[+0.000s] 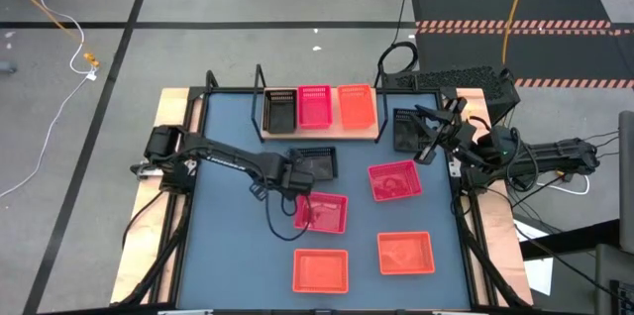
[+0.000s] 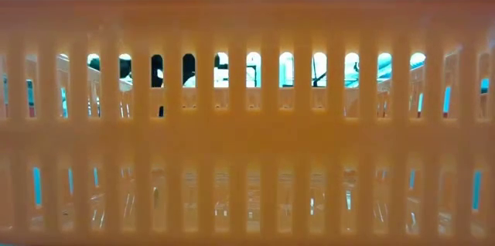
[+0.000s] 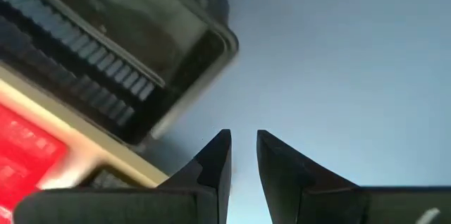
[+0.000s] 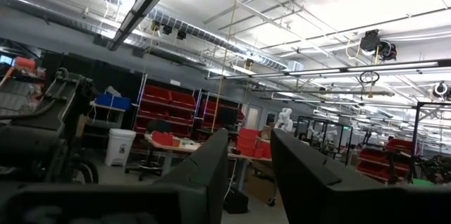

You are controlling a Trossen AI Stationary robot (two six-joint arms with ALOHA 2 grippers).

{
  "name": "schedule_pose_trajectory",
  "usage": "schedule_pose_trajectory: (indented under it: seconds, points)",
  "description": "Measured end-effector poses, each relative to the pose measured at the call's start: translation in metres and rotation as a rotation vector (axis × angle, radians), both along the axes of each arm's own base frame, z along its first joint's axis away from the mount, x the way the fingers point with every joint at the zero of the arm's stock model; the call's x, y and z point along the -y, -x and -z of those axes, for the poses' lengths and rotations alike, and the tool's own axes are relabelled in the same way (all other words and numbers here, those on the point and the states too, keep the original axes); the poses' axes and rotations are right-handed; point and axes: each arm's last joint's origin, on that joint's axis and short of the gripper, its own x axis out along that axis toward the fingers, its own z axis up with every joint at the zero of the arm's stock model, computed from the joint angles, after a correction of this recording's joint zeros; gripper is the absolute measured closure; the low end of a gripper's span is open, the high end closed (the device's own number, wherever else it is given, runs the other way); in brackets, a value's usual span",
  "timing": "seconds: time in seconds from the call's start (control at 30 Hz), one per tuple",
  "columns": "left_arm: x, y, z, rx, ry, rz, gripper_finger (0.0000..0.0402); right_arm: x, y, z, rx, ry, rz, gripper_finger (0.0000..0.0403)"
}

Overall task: Stack baskets on shelf by color
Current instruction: Stack the left black bin on top of the other black bin on the shelf

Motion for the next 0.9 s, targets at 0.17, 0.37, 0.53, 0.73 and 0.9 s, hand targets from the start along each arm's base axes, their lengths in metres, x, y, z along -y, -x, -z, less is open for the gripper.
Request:
schedule_pose_trajectory:
  seconds: [0.17, 0.37, 0.53, 0.73, 0.9]
  points:
    - [-0.011, -0.011, 0.000, 0.072, 0.004, 0.053, 0.0329, 0.000, 0.000, 0.000, 0.000, 0.000, 0.000, 0.0298]
    - [-0.022, -0.014, 0.000, 0.065, 0.042, 0.101, 0.0329, 0.000, 0.000, 0.000, -0.005, 0.001, 0.000, 0.0298]
    - [-0.029, -0.015, 0.001, 0.051, 0.132, 0.145, 0.0329, 0.000, 0.000, 0.000, -0.010, 0.010, 0.005, 0.0298]
    - [-0.036, -0.022, 0.000, 0.124, 0.149, 0.151, 0.0329, 0.000, 0.000, 0.000, -0.010, 0.011, 0.005, 0.0298]
    - [-0.036, -0.027, -0.001, 0.185, 0.186, 0.163, 0.0330, 0.000, 0.000, 0.000, -0.009, 0.008, 0.004, 0.0298]
